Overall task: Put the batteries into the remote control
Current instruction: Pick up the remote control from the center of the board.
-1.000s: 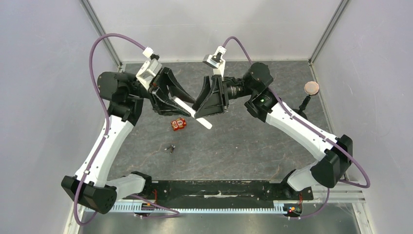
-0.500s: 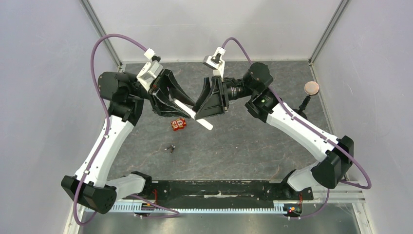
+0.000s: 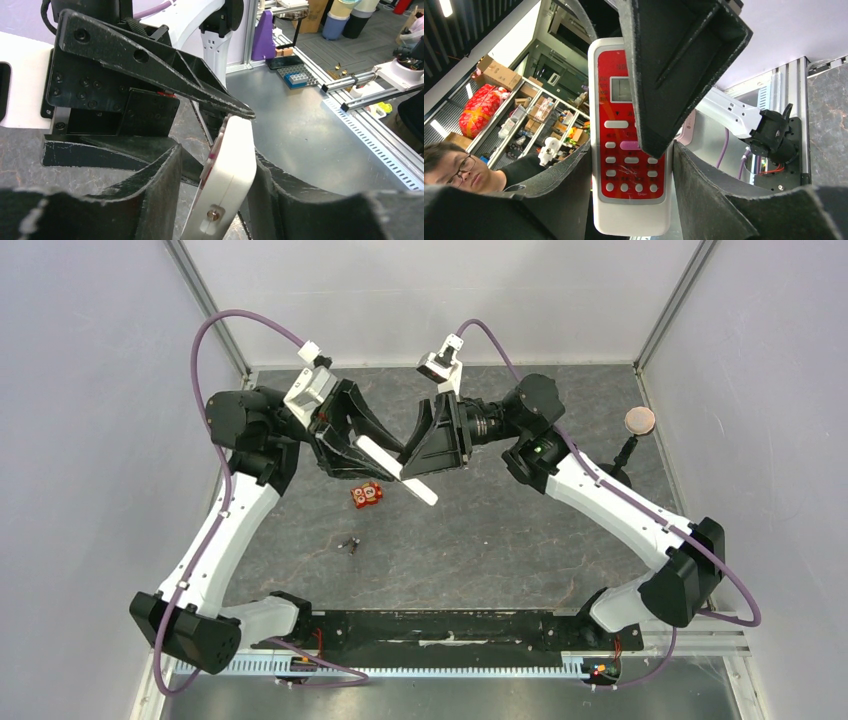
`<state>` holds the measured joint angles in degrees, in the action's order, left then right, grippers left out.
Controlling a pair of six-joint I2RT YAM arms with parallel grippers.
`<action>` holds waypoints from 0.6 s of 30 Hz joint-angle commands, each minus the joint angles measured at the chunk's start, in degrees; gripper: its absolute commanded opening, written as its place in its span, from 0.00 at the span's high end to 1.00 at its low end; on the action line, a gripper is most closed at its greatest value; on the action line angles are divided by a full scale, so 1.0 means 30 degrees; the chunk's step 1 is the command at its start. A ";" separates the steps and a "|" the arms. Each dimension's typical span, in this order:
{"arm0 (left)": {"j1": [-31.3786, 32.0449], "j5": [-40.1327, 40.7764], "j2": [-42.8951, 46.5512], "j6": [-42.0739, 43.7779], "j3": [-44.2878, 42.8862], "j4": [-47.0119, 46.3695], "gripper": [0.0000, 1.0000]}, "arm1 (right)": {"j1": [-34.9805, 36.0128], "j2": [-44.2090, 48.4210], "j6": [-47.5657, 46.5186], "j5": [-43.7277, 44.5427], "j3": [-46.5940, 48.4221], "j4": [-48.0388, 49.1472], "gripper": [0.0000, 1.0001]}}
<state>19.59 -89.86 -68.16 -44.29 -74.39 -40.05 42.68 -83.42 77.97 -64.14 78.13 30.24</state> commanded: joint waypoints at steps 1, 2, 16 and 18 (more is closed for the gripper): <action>-0.0173 -0.1537 -0.0105 -0.0969 0.0187 -0.1751 0.50 | 0.0218 0.0150 0.1154 0.0321 -0.0023 0.2049 0.84; -0.0261 -0.1528 -0.0103 -0.0968 0.0187 -0.1737 0.58 | 0.0218 0.0171 0.1166 0.0357 -0.0052 0.2008 0.84; -0.0821 -0.0167 0.0246 -0.1667 0.0751 -0.1531 0.98 | -0.0620 0.0867 -0.4311 0.2449 -0.0382 -0.2942 0.17; -0.1122 0.0605 0.0344 -0.1741 0.1216 -0.0909 0.98 | -0.1201 0.1254 -0.5890 0.3830 -0.0690 -0.4634 0.13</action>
<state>17.76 -89.65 -67.81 -47.07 -72.49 -44.21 41.74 -82.43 72.12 -59.40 76.36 27.03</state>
